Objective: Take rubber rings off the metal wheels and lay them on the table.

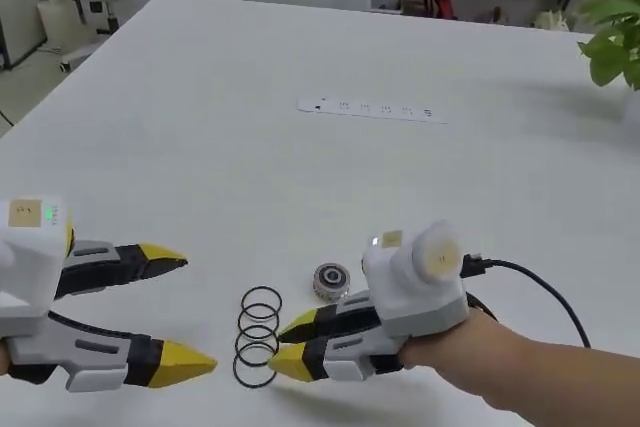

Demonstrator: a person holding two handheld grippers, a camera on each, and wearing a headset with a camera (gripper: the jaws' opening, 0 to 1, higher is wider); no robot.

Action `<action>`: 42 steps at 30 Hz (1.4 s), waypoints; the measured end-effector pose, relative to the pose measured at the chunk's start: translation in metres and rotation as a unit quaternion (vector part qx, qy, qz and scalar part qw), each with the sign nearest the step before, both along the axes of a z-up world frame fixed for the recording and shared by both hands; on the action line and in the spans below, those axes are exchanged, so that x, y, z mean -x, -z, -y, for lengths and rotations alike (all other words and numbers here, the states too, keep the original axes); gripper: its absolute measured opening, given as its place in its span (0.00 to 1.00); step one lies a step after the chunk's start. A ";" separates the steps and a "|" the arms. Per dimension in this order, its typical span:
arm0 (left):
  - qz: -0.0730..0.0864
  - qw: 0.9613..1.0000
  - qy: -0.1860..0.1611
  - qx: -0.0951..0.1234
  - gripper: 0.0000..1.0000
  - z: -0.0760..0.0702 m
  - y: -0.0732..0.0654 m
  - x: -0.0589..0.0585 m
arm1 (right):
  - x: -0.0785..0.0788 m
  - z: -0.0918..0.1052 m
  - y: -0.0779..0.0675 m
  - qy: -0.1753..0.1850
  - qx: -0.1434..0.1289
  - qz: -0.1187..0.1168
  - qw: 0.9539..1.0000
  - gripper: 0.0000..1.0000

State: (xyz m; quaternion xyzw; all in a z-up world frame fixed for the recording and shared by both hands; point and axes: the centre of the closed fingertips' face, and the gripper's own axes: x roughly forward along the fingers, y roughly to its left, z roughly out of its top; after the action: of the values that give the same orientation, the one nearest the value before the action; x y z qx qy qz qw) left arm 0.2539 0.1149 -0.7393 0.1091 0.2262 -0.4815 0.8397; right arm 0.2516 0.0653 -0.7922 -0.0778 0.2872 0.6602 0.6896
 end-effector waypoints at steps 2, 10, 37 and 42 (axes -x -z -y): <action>0.003 1.000 0.001 -0.001 0.71 0.001 -0.001 0.000 | -0.002 0.001 -0.005 0.001 -0.004 0.009 1.000 0.18; 0.005 1.000 0.001 0.003 0.71 0.002 -0.004 0.000 | -0.012 0.008 -0.019 0.020 -0.017 0.028 0.999 0.26; 0.021 1.000 -0.001 0.009 0.74 0.005 -0.020 -0.002 | -0.044 0.068 -0.062 0.104 -0.048 0.121 0.986 0.63; 0.025 1.000 -0.002 0.007 0.75 0.005 -0.022 -0.003 | -0.048 0.085 -0.063 0.120 -0.044 0.130 0.983 0.67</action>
State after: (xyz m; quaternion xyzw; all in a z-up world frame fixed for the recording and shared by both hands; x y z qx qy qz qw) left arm 0.2572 0.1102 -0.7168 0.1143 0.2020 -0.4789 0.8467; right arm 0.2994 -0.0201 -0.7291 -0.0973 0.1724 0.5688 0.7983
